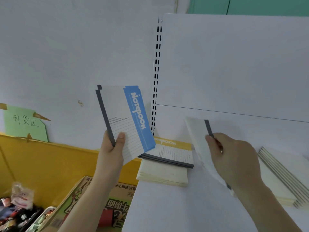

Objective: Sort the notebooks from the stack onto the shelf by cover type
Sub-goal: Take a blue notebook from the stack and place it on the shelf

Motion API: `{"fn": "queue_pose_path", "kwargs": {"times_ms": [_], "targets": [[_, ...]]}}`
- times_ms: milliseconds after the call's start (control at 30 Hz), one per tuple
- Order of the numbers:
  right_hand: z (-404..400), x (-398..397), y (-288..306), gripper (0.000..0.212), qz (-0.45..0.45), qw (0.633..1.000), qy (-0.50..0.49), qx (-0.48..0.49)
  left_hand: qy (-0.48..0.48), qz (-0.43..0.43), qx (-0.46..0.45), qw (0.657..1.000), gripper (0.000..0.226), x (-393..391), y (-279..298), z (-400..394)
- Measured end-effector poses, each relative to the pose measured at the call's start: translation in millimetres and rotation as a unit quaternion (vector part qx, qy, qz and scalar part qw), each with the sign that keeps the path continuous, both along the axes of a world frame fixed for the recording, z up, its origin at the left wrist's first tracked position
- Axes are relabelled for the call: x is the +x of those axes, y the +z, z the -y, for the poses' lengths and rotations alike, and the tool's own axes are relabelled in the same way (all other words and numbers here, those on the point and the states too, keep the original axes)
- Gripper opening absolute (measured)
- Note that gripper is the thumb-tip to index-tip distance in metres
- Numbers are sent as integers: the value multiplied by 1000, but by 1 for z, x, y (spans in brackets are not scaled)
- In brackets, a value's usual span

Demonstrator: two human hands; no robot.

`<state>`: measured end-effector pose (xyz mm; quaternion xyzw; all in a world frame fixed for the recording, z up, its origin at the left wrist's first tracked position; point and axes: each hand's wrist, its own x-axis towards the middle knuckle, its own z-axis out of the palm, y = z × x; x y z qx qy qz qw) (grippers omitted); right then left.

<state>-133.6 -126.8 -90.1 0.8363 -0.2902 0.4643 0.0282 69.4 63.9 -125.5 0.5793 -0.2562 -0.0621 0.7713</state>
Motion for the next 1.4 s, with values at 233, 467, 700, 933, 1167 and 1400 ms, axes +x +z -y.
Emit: {"fn": "queue_pose_path", "kwargs": {"times_ms": [233,467,700,933,1167,1400], "targets": [[-66,63,13,26,142,989,7,-35,-59,88,46,993,21,-55,5,21],[-110,72,-8,64,56,916,289,274,-35,101,41,993,11,-65,10,26],[-84,45,-6,50,81,941,253,211,-45,107,50,992,17,-60,3,20],[-35,13,-10,32,108,837,284,456,-65,113,48,990,25,-67,9,20],[-48,-9,-31,7,181,860,296,373,-80,174,100,976,16,-70,-5,24],[-46,-19,-62,23,156,823,294,460,-114,138,150,972,26,-86,-31,30]]}}
